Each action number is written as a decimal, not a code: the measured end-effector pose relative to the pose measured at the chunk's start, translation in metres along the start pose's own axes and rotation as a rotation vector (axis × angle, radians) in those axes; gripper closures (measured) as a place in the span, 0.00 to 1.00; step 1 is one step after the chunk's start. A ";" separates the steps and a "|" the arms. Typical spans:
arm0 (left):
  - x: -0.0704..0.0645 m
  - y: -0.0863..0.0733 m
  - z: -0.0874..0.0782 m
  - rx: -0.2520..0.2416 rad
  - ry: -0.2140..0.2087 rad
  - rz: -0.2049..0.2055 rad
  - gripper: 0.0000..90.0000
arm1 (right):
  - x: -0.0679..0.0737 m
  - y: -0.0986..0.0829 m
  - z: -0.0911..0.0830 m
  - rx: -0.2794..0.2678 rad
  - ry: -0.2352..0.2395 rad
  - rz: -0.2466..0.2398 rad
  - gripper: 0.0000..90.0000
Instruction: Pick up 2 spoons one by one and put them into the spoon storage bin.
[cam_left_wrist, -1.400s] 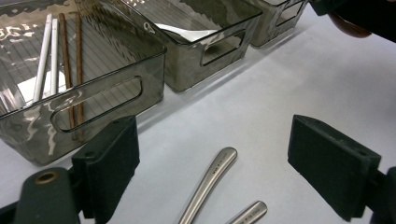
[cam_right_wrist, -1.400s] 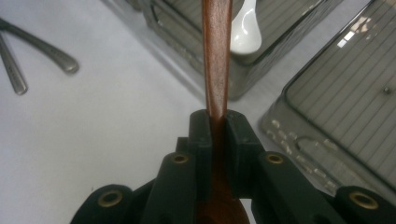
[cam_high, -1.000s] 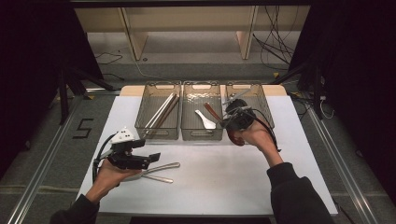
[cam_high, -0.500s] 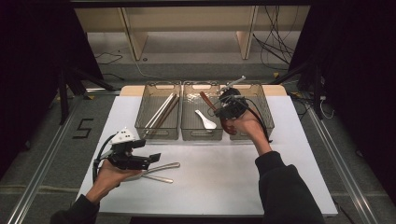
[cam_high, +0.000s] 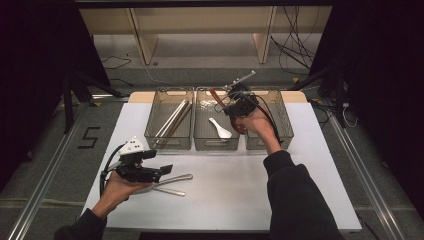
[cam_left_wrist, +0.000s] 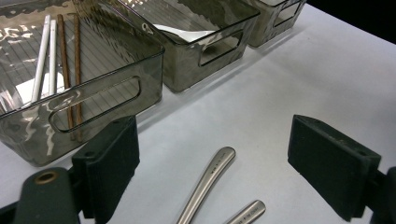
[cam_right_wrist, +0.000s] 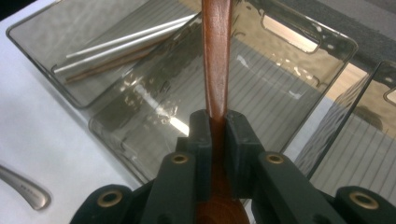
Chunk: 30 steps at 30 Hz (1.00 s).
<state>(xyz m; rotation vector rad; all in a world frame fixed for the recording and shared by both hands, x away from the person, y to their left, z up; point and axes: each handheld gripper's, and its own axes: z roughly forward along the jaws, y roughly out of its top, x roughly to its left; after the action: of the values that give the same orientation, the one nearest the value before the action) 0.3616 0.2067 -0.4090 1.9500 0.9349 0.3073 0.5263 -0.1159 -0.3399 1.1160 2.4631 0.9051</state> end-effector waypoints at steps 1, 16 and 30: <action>0.000 0.000 0.000 0.000 0.000 0.001 0.18 | 0.000 0.001 0.000 -0.002 -0.001 -0.003 0.92; 0.000 0.000 0.000 0.007 -0.002 0.010 0.18 | -0.004 0.011 0.020 0.019 -0.013 0.025 0.92; -0.001 0.000 0.002 0.005 -0.001 0.011 0.18 | -0.004 0.012 0.040 0.033 -0.025 0.035 0.92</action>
<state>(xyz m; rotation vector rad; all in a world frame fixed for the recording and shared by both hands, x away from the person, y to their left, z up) 0.3614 0.2046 -0.4095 1.9604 0.9253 0.3106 0.5548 -0.0958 -0.3628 1.1780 2.4541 0.8588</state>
